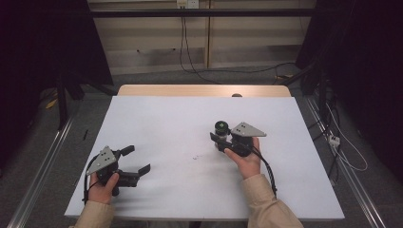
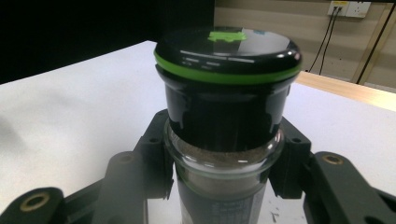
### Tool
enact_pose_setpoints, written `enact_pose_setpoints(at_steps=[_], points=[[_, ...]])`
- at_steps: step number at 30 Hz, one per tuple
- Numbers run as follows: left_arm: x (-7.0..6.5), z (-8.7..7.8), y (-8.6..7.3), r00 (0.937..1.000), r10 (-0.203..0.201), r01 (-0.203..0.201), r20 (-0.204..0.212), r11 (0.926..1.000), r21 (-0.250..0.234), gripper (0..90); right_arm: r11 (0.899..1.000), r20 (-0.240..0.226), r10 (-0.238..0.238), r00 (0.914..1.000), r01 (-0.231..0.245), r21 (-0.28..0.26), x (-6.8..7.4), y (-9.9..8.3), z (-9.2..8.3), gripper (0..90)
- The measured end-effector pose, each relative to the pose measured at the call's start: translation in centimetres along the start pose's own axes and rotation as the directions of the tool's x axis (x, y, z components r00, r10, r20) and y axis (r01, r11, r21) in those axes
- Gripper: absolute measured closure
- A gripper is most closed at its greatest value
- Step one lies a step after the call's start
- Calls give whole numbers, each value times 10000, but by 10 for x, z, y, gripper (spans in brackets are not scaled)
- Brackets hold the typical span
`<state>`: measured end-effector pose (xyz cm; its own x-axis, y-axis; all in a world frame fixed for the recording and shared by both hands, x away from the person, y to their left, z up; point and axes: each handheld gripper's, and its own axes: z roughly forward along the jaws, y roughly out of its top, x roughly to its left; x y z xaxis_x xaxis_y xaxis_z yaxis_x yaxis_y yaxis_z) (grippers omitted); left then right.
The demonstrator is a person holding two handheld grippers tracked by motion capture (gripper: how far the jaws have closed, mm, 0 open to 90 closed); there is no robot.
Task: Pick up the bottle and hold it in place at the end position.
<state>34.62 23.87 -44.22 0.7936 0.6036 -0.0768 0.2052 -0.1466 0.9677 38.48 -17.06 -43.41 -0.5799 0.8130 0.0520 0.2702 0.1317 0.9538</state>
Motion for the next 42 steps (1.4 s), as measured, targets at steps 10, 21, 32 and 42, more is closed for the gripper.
enact_pose_setpoints(at_steps=[10,21,32,42], points=[[0,-1,0,10000,36,-35,-13,10000,51,32,10000,-132,-69,9999,69,11,3,3,10,500],[1,-1,0,9999,95,-95,-93,10000,-8,32,10000,-203,18,9998,-18,-34,4,4,17,500],[1,-1,0,9999,78,-78,-76,10000,7,31,10000,-206,-25,9998,26,59,5,4,26,500],[2,-1,0,9999,104,-104,-100,9999,16,31,10000,-326,-14,9995,15,22,6,6,38,500]])
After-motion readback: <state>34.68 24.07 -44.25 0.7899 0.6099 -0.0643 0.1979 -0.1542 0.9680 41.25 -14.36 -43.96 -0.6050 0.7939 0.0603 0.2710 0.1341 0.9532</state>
